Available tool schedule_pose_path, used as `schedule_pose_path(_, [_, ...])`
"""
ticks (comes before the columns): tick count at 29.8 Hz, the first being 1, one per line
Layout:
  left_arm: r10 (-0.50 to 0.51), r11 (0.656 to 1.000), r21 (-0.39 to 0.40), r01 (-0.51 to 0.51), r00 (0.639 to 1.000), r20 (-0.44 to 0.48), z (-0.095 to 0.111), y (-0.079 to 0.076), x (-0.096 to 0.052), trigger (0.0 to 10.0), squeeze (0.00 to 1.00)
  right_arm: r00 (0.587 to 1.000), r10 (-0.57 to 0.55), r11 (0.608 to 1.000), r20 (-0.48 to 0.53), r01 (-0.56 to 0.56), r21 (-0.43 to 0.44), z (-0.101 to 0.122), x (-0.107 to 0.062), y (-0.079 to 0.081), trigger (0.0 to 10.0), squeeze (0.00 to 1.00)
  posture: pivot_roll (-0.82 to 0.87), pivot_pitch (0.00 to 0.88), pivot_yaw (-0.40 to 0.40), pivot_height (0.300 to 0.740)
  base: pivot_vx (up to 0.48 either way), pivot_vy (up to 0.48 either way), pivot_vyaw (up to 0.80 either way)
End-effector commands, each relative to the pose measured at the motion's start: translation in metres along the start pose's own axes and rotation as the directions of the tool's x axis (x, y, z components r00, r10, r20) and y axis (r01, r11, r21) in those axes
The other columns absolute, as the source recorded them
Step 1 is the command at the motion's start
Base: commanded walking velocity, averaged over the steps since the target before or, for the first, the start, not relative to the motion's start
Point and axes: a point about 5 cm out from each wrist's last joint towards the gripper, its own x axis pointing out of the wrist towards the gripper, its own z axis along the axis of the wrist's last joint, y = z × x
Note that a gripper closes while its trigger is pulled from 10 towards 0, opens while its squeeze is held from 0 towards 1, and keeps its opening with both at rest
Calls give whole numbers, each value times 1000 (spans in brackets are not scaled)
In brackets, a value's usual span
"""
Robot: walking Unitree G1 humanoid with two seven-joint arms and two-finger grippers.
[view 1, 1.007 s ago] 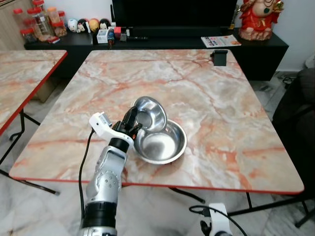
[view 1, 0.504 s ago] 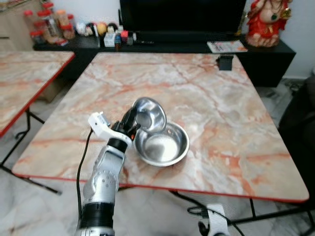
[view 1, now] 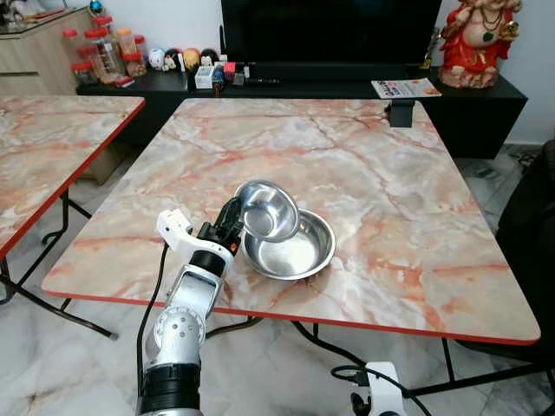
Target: Setting the table
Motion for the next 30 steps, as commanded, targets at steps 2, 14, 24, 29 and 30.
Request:
schedule_pose_path(2, [-3, 997, -82, 0, 1000, -29, -12, -7, 5, 10000, 0, 1000, 1, 1000, 0, -1, 5, 1, 0, 1, 10000, 0, 25, 0, 39, 740, 0, 0, 0])
schedule_pose_path(14, [59, 997, -36, -65, 987, -149, -28, 0, 5, 10000, 0, 1000, 1, 1000, -1, -1, 12, 1, 1, 3, 10000, 0, 24, 0, 50, 740, 0, 0, 0])
schedule_pose_path(24, [52, 999, 25, -47, 969, -241, -36, -1, 4, 10000, 0, 1000, 1, 1000, -3, -1, 19, 0, 0, 4, 10000, 0, 24, 0, 55, 740, 0, 0, 0])
schedule_pose_path(29, [57, 998, 34, -50, 968, -244, -36, -1, 5, 10000, 0, 1000, 0, 1000, -3, 0, 19, 0, 0, 4, 10000, 0, 23, 0, 55, 740, 0, 0, 0])
schedule_pose_path(30, [61, 998, 42, -53, 968, -245, -36, -1, 5, 10000, 0, 1000, 0, 1000, -3, 0, 20, 0, 0, 4, 10000, 0, 23, 0, 55, 740, 0, 0, 0])
